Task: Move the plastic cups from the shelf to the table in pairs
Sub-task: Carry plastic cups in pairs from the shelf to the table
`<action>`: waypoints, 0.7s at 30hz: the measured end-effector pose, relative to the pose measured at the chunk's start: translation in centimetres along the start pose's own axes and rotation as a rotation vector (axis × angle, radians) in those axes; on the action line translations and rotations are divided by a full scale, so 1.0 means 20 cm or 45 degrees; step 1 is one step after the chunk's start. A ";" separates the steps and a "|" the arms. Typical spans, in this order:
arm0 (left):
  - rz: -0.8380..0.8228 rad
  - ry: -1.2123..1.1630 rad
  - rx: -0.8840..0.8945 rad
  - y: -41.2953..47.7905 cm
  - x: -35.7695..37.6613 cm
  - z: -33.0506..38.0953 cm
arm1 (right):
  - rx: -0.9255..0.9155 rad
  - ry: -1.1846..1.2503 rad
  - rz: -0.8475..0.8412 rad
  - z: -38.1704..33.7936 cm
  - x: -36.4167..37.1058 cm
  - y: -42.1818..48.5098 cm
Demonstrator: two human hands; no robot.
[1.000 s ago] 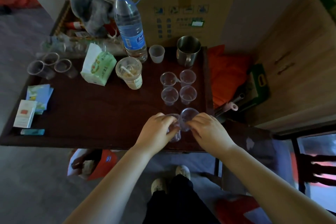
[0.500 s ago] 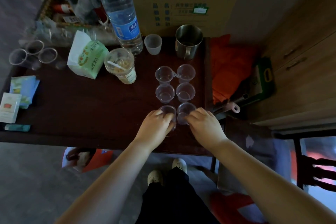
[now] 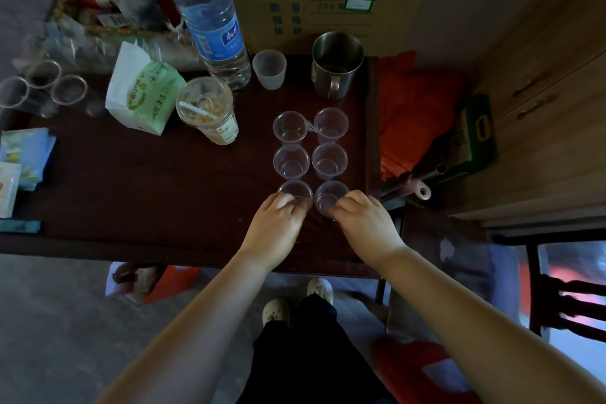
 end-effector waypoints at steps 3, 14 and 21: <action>-0.024 0.020 0.006 0.00 0.01 0.01 | -0.001 0.008 0.014 0.01 0.00 -0.01; -0.103 0.005 -0.001 0.00 0.03 0.04 | 0.012 0.121 0.100 0.02 -0.06 -0.06; -0.155 0.082 -0.030 0.01 0.03 0.04 | 0.011 0.135 0.130 0.03 -0.06 -0.07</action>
Point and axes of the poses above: each hand's wrist, its own y-axis towards the middle knuckle, its own x-axis out of the palm, z = x × y, the point moved 9 cm from there along y, towards the middle knuckle, and after that the axes turned 15 degrees about x, right-handed, at the moved point
